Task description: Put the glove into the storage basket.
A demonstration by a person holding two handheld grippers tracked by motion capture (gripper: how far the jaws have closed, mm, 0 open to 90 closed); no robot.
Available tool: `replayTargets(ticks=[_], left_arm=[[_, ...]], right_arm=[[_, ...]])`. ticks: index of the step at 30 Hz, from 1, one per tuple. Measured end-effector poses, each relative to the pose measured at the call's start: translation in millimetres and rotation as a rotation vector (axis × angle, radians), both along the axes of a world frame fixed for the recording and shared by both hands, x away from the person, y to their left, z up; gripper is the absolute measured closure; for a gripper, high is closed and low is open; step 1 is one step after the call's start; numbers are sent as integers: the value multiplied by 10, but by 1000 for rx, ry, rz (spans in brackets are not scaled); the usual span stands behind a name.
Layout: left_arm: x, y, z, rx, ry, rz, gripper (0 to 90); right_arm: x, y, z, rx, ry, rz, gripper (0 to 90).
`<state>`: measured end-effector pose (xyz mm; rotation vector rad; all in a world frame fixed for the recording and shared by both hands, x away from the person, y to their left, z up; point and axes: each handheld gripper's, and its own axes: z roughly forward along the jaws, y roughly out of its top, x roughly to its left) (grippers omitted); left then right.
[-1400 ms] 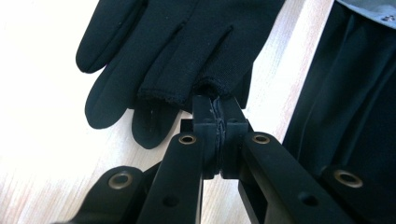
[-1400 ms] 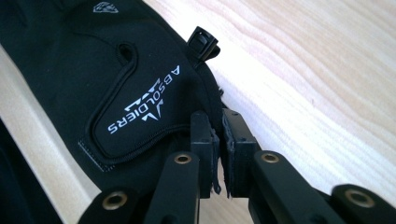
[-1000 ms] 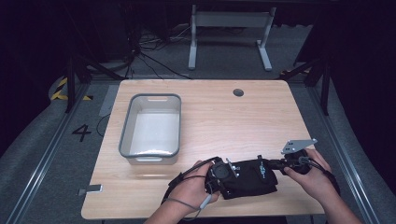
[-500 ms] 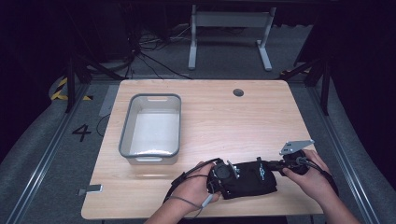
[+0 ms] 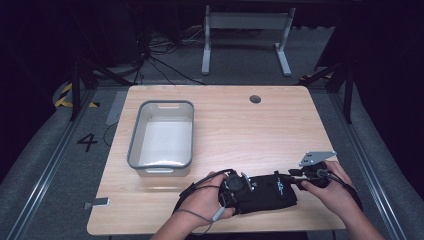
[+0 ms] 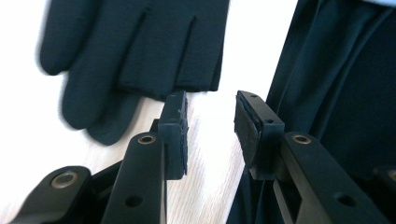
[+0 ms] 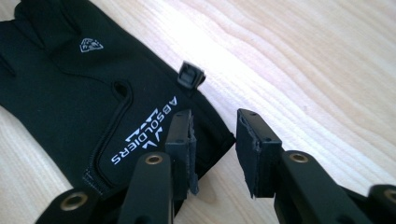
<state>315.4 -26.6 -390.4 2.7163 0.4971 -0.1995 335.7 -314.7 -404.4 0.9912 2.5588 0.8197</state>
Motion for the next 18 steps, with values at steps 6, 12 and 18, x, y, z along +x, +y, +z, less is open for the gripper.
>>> replayTargets(ticks=[6,12,18], left_arm=[[70,159,154,-109,-67,121,687],[157,311,226,-177,-78,235,695],[249,380,200,-155,-86,282,677]], right_arm=[[-6,-15,30,15,-18,-5,671],[-32,-44,52,30,-17,-15,666],[-85,-99,72,38,2,-25,653]])
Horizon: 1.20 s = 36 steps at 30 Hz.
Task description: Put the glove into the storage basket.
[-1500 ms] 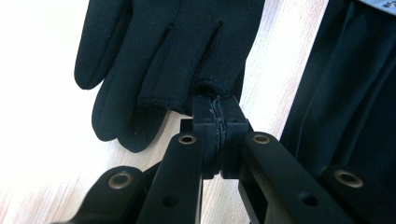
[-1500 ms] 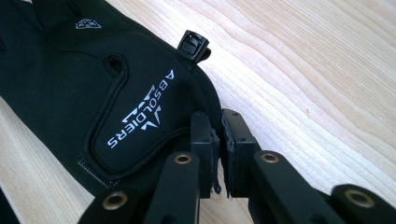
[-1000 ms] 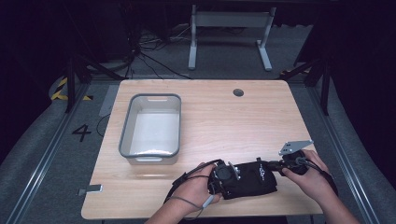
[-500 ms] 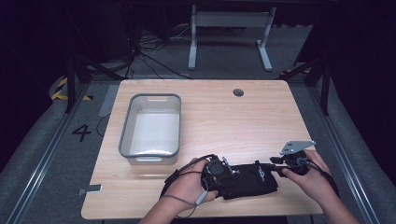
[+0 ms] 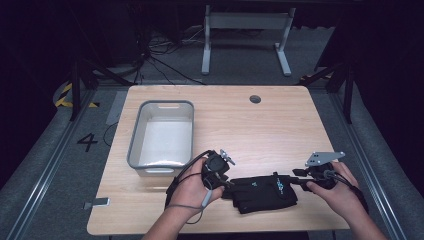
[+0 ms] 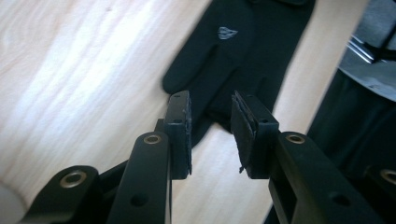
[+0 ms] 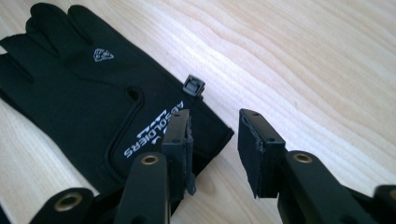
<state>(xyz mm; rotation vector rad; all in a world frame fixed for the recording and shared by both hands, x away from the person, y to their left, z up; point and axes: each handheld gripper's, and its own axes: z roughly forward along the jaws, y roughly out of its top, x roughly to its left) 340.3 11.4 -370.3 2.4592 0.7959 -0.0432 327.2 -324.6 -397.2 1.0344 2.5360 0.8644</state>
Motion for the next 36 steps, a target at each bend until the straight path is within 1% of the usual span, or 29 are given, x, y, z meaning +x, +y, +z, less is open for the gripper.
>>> replayTargets(ticks=[1,2,4,6,9,12,14,17,18,23,25,27,28,31,32,33,34,36], left_arm=[[20,9,-15,12,0,6,672],[39,15,-36,23,12,7,658],[72,14,-93,38,38,1,642],[106,-1,-157,60,59,-6,635],[152,-28,-236,86,79,-22,642],[195,-52,-315,113,81,-32,640],[216,-73,-366,132,98,-49,638],[235,-107,-429,150,102,-69,611],[244,-119,-450,157,109,-75,611],[265,-166,-515,163,109,-97,609],[267,-177,-519,154,104,-104,625],[265,-188,-515,157,99,-112,653],[261,-190,-511,159,99,-113,691],[249,-196,-485,183,76,-115,813],[246,-197,-479,186,75,-116,879],[241,-200,-474,188,67,-117,895],[236,-205,-472,191,65,-117,897],[230,-212,-474,199,63,-118,898]], right_arm=[[-8,-6,0,2,4,-2,650],[-21,-16,-2,2,14,1,641],[-54,-29,-8,0,45,5,638],[-89,-36,-13,0,67,9,625],[-145,-38,-38,-6,117,32,602],[-157,-39,-56,-9,128,32,595],[-159,-38,-73,-16,136,32,596],[-168,-35,-104,-26,168,41,593],[-172,-35,-112,-27,179,43,590],[-192,-26,-146,-31,217,60,569],[-196,-19,-164,-31,235,67,566],[-201,-7,-187,-38,251,79,558],[-206,3,-202,-46,264,86,553],[-210,20,-235,-59,285,97,555],[-210,25,-245,-70,287,101,573],[-210,31,-249,-74,287,101,596],[-210,35,-250,-83,286,100,640],[-205,36,-250,-88,291,98,680]])
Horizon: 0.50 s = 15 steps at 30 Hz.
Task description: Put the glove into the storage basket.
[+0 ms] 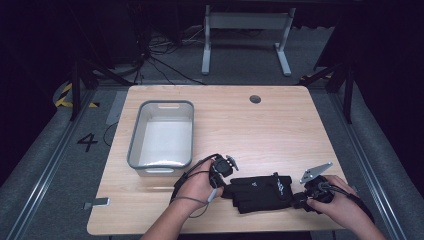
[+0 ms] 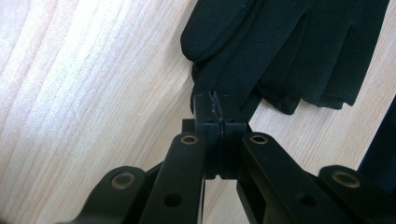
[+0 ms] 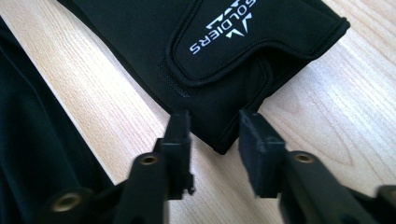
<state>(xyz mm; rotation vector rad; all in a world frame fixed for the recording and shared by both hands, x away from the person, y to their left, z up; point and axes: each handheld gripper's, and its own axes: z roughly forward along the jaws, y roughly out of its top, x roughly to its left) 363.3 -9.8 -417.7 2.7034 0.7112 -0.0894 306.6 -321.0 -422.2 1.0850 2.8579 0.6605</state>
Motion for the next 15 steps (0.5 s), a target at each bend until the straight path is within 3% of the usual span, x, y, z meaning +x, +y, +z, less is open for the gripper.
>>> replayTargets(ticks=[4,6,9,11,15], left_arm=[[8,24,6,-4,10,4,895],[16,46,7,-9,19,1,811],[23,81,26,-20,33,3,769],[22,88,16,-7,54,-12,683],[21,55,-34,9,50,-27,626]], right_arm=[[0,-3,11,-20,-7,0,792],[0,-6,12,-24,0,0,828],[5,-10,5,-21,6,-1,852],[8,-9,4,-19,7,-1,860],[12,-6,-1,-20,11,-1,860]])
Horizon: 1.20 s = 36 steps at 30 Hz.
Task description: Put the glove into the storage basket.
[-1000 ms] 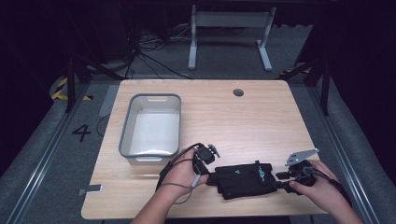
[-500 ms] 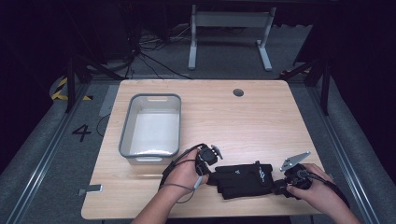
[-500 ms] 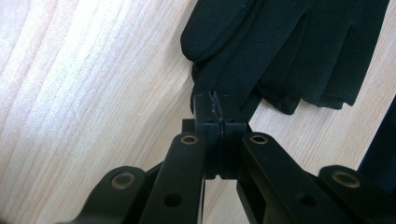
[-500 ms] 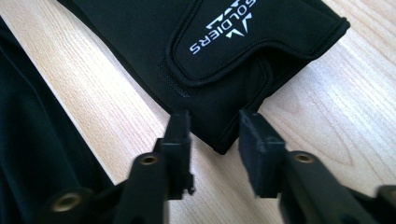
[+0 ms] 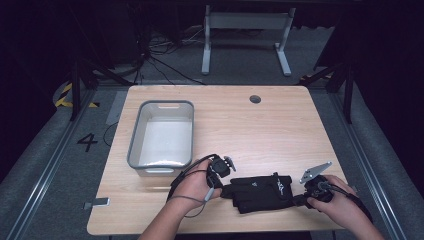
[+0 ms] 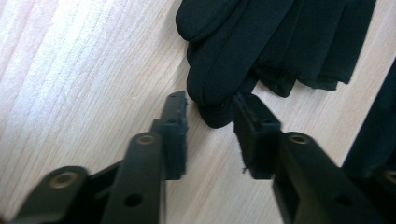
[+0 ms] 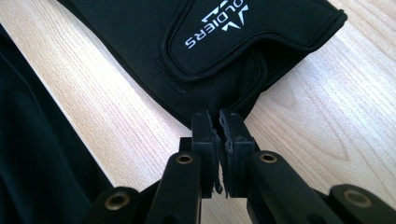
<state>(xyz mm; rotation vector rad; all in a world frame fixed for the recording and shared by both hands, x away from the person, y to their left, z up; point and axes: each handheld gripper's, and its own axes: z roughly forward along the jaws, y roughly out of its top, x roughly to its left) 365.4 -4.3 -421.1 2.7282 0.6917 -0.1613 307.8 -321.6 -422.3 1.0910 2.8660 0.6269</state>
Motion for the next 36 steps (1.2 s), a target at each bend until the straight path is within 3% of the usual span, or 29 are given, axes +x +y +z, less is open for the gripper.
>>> replayTargets(ticks=[5,8,12,18,22,24,26,27,30,36], left_arm=[[2,-62,-53,8,-19,-26,611],[-17,-93,-59,22,-44,-24,699],[-47,-93,16,20,-90,-27,802],[-180,-110,194,59,-137,-71,810],[-206,-156,165,104,-124,-101,804],[-182,-158,105,116,-99,-105,793],[-167,-142,76,110,-64,-98,750],[-167,-134,78,102,-51,-94,683],[-166,-104,131,43,-60,-90,568],[-165,-75,229,-29,-87,-64,511]], right_arm=[[0,1,1,0,-3,1,860],[-1,5,7,-1,-9,2,861],[-12,7,37,3,-29,-1,867],[-26,16,63,-2,-44,-1,869],[-21,19,50,-13,-43,3,869],[-20,18,53,-9,-47,3,869],[-21,20,58,-7,-45,-1,868],[-21,19,58,-6,-45,-2,866],[-21,17,59,-5,-45,-7,853],[-18,3,95,42,-53,-10,779]])
